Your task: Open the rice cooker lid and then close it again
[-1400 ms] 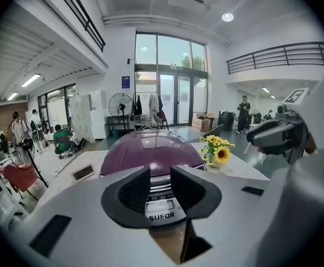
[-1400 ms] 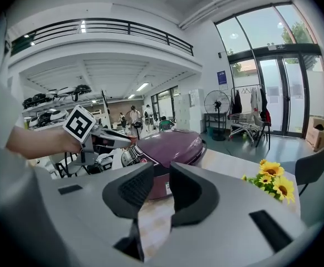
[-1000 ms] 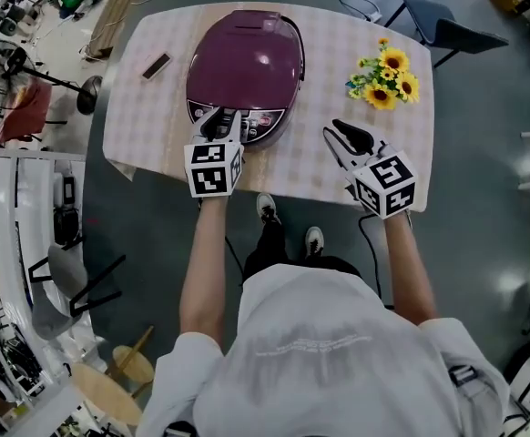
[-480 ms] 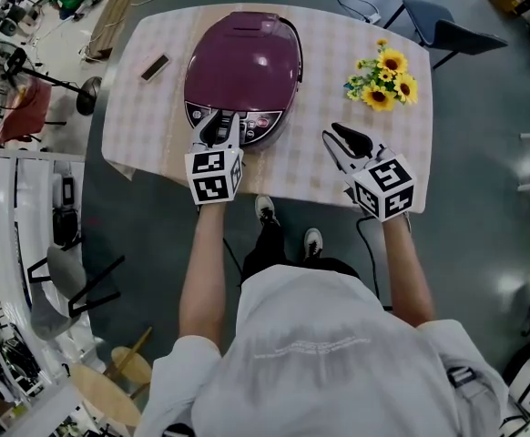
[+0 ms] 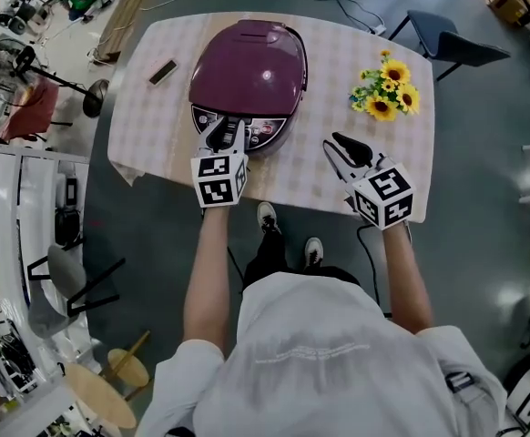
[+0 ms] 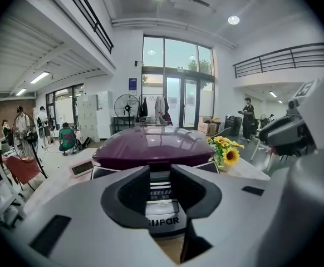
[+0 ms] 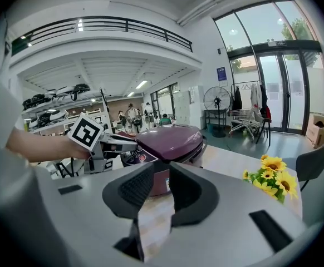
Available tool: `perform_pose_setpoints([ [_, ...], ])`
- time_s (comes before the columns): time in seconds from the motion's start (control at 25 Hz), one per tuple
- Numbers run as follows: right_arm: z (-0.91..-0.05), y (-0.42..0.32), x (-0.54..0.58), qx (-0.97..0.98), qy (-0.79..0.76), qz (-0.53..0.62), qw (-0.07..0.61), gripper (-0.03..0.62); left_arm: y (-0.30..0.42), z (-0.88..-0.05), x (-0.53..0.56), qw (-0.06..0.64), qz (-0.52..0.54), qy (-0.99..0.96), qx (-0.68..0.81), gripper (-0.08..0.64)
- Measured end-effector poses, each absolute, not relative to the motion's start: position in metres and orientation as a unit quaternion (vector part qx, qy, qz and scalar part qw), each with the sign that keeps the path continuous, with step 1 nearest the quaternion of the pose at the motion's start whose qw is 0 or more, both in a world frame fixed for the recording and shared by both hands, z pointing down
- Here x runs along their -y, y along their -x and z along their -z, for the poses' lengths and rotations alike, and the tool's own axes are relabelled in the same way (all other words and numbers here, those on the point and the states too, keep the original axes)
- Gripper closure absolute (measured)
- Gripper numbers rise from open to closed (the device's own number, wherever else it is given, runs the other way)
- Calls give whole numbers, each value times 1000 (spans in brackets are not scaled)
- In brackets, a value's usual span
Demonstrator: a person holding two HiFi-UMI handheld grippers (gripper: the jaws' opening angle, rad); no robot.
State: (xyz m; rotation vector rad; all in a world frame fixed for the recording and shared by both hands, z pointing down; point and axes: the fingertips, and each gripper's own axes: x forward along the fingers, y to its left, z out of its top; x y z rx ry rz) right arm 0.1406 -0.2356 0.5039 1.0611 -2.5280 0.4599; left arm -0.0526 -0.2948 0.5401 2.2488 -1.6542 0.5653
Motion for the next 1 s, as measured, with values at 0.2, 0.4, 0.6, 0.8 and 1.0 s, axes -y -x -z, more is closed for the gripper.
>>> perform_pose_setpoints([
  [0.2,-499,-145,236,893,-381,-162,176,489,53,-538,295,147,-188,-781,577,431],
  [0.4,-493,-148,237,894,-383,-159,170,488,54,-538,295,153,-189,-781,575,431],
  [0.6,-493,-148,235,894,-383,-158,168,488,54,-544,293,154,-193,-778,578,431],
  [0.8,-486,-153,234,894,-388,-153,162,488,54,-544,295,157,-190,-776,580,431],
  [1.0,-476,-157,234,897,-391,-141,154,489,56,-547,295,168,-184,-772,584,431],
])
